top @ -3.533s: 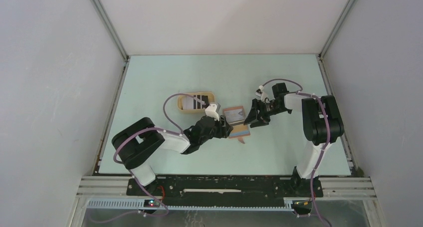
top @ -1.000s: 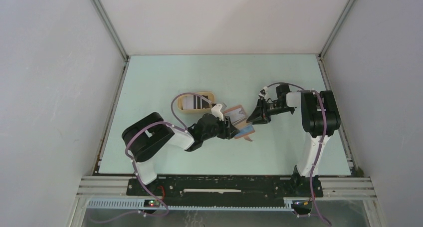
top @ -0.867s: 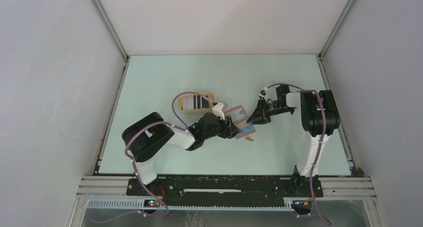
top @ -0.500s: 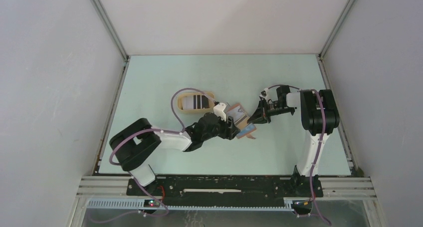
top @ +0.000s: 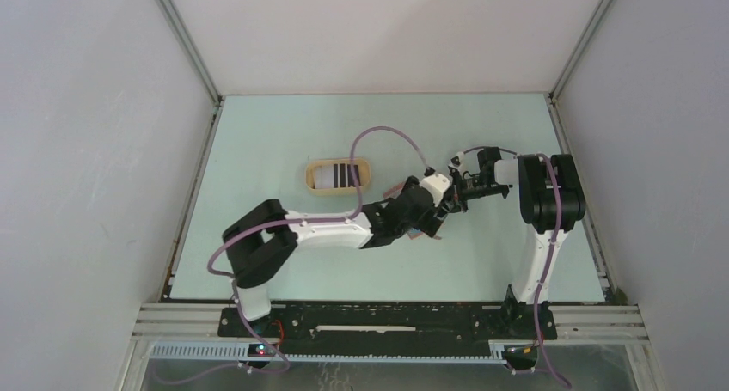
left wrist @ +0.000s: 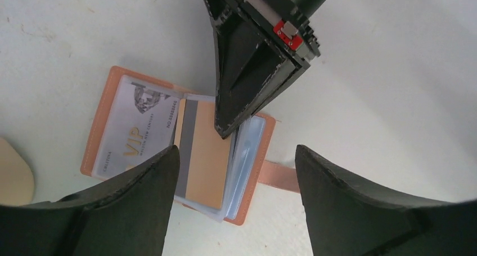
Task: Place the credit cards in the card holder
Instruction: Turn over the card slot in the card holder.
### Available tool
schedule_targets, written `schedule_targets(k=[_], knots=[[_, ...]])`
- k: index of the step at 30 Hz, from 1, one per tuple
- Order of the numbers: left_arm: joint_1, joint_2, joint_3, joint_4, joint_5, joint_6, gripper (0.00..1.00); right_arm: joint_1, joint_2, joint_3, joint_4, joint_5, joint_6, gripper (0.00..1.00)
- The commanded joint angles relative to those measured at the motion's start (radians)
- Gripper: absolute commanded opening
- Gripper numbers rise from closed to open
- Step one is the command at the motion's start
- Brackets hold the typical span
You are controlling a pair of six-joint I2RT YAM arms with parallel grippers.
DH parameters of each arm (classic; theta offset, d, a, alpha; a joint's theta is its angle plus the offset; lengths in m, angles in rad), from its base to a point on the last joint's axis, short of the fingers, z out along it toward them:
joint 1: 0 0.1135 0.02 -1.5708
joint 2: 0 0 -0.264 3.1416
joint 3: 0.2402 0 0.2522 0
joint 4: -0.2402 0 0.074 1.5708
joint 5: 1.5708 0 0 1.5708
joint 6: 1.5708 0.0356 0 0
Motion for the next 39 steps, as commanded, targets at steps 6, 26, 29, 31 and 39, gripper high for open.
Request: schedule_targets(k=[6,26,29,31,39], knots=[[-0.022,0.149,0.203,-0.268,-0.190,0.062,0.76,-0.008,0.006,0.030,-0.012,-0.017,0.011,0.12],[-0.022,0.294,0.382,-0.426,-0.231,0.049,0.53,-0.013,0.009,0.033,-0.018,-0.032,0.014,0.12],[-0.021,0.313,0.403,-0.448,-0.255,0.040,0.46,-0.017,0.011,0.034,-0.019,-0.040,0.013,0.12],[-0.021,0.322,0.415,-0.459,-0.265,0.035,0.33,-0.019,0.013,0.039,-0.031,-0.045,0.002,0.14],[-0.016,0.294,0.398,-0.459,-0.255,0.015,0.00,-0.031,-0.008,0.062,-0.080,-0.072,-0.048,0.43]])
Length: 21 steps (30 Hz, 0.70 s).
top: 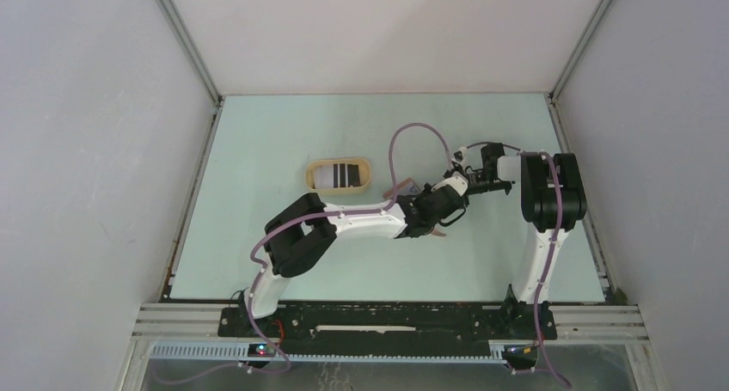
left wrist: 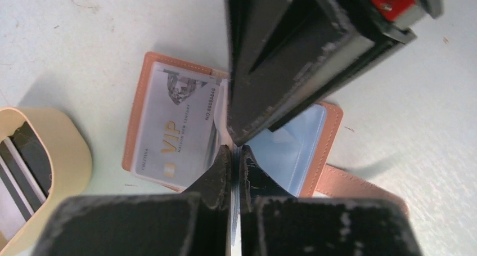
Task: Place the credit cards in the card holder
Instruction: Turn over the card slot in the card holder.
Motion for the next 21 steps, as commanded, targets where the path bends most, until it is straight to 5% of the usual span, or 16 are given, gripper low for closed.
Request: schedule_targets(k=[1,5,10,21], knots=[[0.019,-0.023,-0.001,-0.024,0.013,-0.053,0.00,-0.012,-0.031,0.024,-0.069,-0.024,-0.059,0.47],[0.031,-0.061,-0.028,-0.032,0.059,-0.096,0.00,-0.064,-0.087,0.038,-0.117,-0.005,-0.119,0.56],[0.082,-0.126,-0.097,-0.027,0.194,-0.204,0.00,-0.121,-0.218,0.042,-0.158,0.027,-0.205,0.57],[0.179,-0.276,-0.366,0.205,0.466,-0.519,0.00,-0.033,-0.704,-0.108,-0.158,0.053,-0.713,0.42]])
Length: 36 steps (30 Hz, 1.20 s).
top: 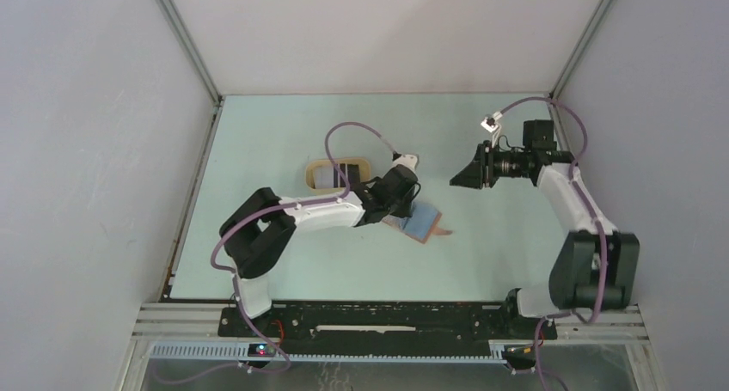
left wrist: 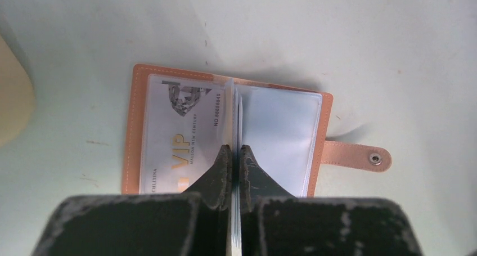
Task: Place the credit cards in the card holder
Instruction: Turn over the card slot in the card holder.
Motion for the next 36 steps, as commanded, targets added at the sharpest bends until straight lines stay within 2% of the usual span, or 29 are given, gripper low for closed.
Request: schedule_targets(k=[1,4,5,7,10,15,21,29,31,36], knots=[[0.013,-0.051,-0.113,0.103,0.184,-0.201,0.00,0.099,-0.184,-0.124,-0.009,-0.018,-0.370,0.36],[0.022,-0.060,-0.167,0.184,0.217,-0.271,0.00,0.171,-0.164,-0.153,-0.188,-0.084,-0.787,0.02],[0.027,-0.066,-0.188,0.213,0.229,-0.292,0.00,0.184,-0.141,-0.153,-0.171,-0.076,-0.784,0.00],[0.036,-0.082,-0.242,0.286,0.243,-0.347,0.00,0.213,-0.100,-0.154,-0.118,-0.015,-0.701,0.00],[0.041,-0.109,-0.323,0.377,0.243,-0.413,0.00,0.283,-0.054,-0.153,-0.063,0.157,-0.642,0.00],[0.045,-0.129,-0.387,0.444,0.227,-0.463,0.00,0.398,0.026,-0.159,-0.011,0.429,-0.616,0.00],[0.046,-0.138,-0.474,0.570,0.225,-0.529,0.00,0.475,0.119,-0.157,0.029,0.658,-0.587,0.00],[0.046,-0.135,-0.578,0.709,0.199,-0.584,0.01,0.498,0.190,-0.136,0.014,0.731,-0.575,0.00],[0.045,-0.135,-0.586,0.710,0.181,-0.580,0.15,0.498,0.190,-0.132,0.011,0.725,-0.569,0.00],[0.049,-0.216,-0.588,0.603,0.099,-0.505,0.33,0.495,0.162,-0.131,0.011,0.692,-0.563,0.00]])
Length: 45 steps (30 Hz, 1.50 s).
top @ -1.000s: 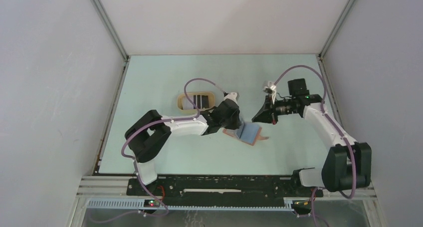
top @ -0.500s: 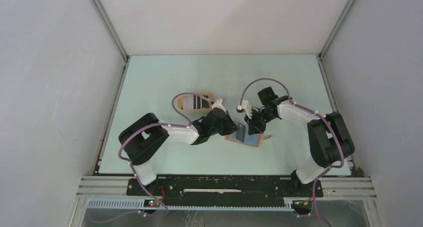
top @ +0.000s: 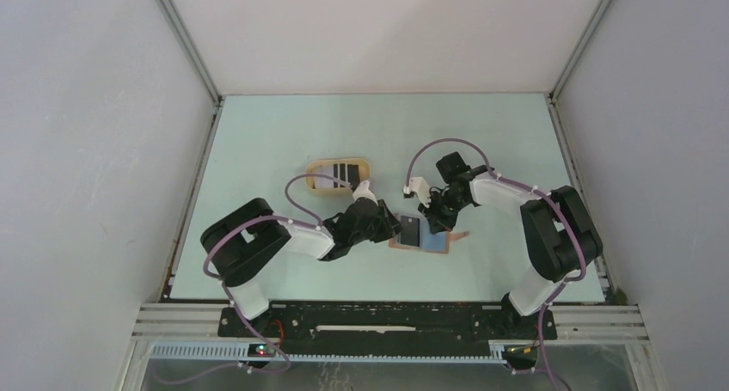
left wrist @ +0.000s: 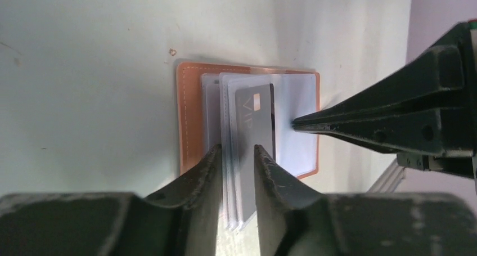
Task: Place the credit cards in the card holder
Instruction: Turn over the card slot in the card holder, then pick up the credit card from the storage box.
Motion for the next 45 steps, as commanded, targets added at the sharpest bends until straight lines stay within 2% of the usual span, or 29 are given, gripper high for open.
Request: schedule_targets(k=[1,5,9,11,14,16,19,24,36,41,45], knots=[[0.004,-0.119,-0.018,-0.111,-0.110,0.083,0.37,-0.001,-0.011,0.013,0.011,0.038,-0.001,0.01],[0.004,-0.234,-0.067,-0.135,-0.161,0.170,0.41,-0.015,-0.033,0.021,0.000,-0.019,0.006,0.01],[0.003,-0.315,-0.129,-0.057,-0.172,0.278,0.47,-0.044,-0.051,0.040,-0.031,-0.135,0.026,0.02],[0.005,-0.336,-0.145,-0.035,-0.173,0.307,0.52,-0.061,-0.053,0.048,-0.048,-0.205,0.038,0.02],[0.007,-0.321,-0.137,-0.032,-0.158,0.301,0.52,-0.070,-0.039,0.061,-0.065,-0.276,0.061,0.02],[0.007,-0.292,-0.130,-0.035,-0.155,0.271,0.49,-0.068,-0.016,0.077,-0.070,-0.280,0.089,0.02],[0.012,-0.252,-0.104,-0.100,-0.183,0.231,0.31,-0.051,0.035,0.099,-0.062,-0.229,0.138,0.02],[0.012,-0.198,-0.034,-0.249,-0.231,0.198,0.18,-0.017,0.101,0.129,-0.054,-0.153,0.202,0.02],[0.003,-0.045,0.063,-0.266,-0.066,0.216,0.15,0.054,0.147,0.169,-0.025,-0.093,0.269,0.04],[0.000,-0.045,0.061,-0.256,-0.050,0.218,0.15,0.052,0.110,0.171,-0.044,-0.085,0.249,0.07],[0.000,-0.118,0.028,-0.279,-0.108,0.232,0.15,0.038,0.029,0.171,-0.092,-0.060,0.196,0.07]])
